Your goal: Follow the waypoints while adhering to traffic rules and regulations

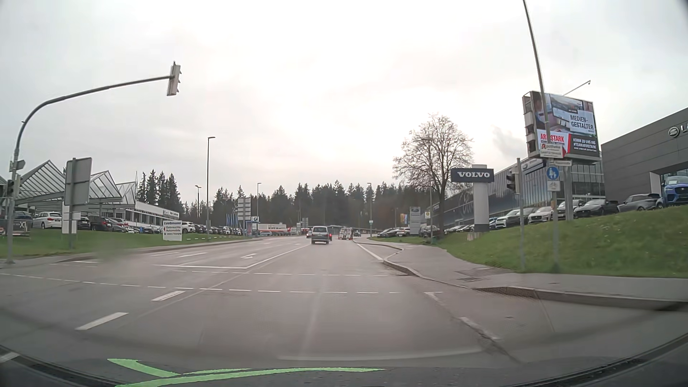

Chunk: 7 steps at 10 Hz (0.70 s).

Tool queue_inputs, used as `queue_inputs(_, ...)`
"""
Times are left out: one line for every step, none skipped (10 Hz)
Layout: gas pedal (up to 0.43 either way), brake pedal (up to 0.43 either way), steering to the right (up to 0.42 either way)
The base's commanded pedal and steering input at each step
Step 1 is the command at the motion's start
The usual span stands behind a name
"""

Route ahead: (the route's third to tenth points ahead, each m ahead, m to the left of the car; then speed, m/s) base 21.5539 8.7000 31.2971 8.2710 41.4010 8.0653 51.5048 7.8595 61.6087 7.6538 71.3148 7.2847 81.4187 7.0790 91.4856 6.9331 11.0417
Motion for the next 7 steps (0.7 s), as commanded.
queue_inputs(0.039, 0.000, 0.000)
queue_inputs(0.039, 0.000, 0.000)
queue_inputs(0.039, 0.000, 0.000)
queue_inputs(0.039, 0.000, 0.000)
queue_inputs(0.039, 0.000, 0.000)
queue_inputs(0.039, 0.000, 0.000)
queue_inputs(0.039, 0.000, 0.000)
